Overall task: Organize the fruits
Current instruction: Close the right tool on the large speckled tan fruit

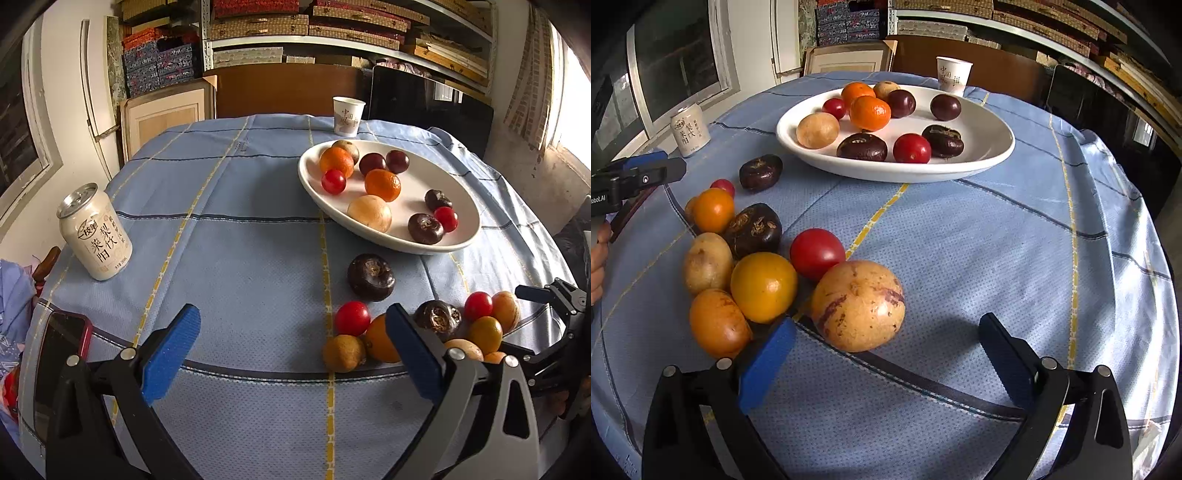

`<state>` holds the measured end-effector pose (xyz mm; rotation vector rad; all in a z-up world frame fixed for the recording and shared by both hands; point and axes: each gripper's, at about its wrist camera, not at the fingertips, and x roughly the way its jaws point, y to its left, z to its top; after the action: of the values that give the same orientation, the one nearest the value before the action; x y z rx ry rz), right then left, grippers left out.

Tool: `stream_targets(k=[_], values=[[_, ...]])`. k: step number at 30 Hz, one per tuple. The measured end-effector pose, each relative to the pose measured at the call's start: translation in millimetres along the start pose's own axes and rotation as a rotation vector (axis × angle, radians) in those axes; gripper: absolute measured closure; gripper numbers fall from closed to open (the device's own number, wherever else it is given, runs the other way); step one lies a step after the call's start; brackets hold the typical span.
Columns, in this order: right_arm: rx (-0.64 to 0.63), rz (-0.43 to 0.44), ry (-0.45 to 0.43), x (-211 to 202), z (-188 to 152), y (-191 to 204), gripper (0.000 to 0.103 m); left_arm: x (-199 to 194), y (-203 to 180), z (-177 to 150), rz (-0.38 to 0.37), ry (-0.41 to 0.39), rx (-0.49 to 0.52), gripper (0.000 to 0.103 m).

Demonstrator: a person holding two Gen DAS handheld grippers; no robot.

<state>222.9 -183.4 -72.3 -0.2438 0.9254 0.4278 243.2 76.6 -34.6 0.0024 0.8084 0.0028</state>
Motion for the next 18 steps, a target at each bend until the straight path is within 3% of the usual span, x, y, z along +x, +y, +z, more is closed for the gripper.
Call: stream_targets(k=[2,8,11,18], values=[[-0.013,0.000,-0.016,-2.7,0.7,2.0,0.016,-1.1,1.5,0.3,0.004,-0.005,-0.005,0.005],[-0.037,0.031,-0.016,-3.7,0.5,6.8,0.034,-2.0,7.5,1.4,-0.001,-0.003,-0.027,0.005],[-0.053,0.058,-0.021,-6.1,-0.3,11.1,0.059,-2.9,9.8,1.4,0.001,-0.008,-0.034,0.005],[0.036,0.070,-0.065,-17.5,2.0,-5.3,0.059,-1.8,15.9,1.1,-0.007,0.009,-0.048,0.005]])
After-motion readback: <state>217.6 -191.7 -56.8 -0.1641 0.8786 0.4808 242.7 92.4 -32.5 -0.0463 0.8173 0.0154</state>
